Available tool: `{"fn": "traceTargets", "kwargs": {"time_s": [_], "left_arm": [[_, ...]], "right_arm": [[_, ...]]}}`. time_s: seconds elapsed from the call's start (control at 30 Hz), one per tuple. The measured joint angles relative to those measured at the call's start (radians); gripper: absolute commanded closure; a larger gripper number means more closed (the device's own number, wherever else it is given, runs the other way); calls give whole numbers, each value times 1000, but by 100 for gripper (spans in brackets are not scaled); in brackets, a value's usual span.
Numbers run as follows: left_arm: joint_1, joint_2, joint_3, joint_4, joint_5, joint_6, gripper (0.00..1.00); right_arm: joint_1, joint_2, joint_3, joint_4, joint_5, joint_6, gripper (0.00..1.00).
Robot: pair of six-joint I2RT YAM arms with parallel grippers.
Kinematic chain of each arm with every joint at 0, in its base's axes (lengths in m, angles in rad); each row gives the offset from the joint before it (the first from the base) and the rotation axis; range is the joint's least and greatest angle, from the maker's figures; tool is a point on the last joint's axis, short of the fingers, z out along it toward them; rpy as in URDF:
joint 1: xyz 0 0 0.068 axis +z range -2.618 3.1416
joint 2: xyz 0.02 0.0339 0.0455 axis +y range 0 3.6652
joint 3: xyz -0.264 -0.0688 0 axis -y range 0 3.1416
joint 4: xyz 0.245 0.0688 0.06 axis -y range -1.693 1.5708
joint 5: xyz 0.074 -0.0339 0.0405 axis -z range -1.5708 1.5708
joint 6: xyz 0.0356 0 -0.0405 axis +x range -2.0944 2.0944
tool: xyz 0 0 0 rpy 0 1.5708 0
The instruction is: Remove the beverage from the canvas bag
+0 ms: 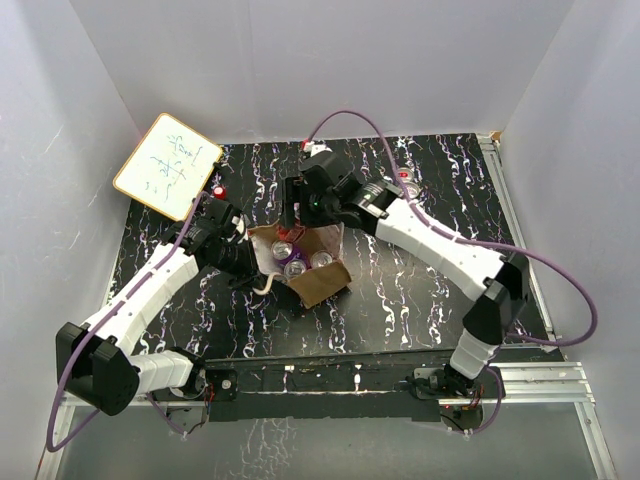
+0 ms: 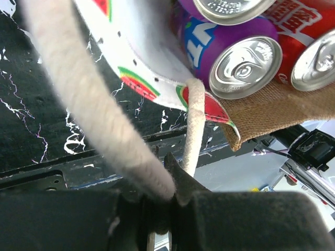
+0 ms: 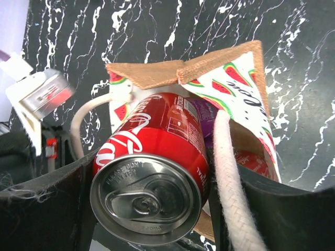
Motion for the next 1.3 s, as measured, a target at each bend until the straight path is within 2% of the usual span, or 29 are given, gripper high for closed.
{"fn": "traceTargets", "kwargs": {"time_s": [0.2, 0.37, 0.6, 0.93, 1.3], "left_arm": [[0, 23, 0, 8, -10, 3, 100], [-1, 29, 30, 29, -1, 0, 100], [0, 28, 134, 31, 17, 6, 100], [0, 21, 142, 27, 49, 16, 100], [0, 21, 160, 18, 48, 39, 100]], "right_arm": [[-17, -166, -102, 40, -2, -70, 92], [-35, -263, -222, 84, 3, -27, 92], [-65, -214, -269, 125, -25, 50, 92], [-92, -161, -372, 238, -143, 301, 92], [-97, -123, -386, 261, -312, 432, 92]]}}
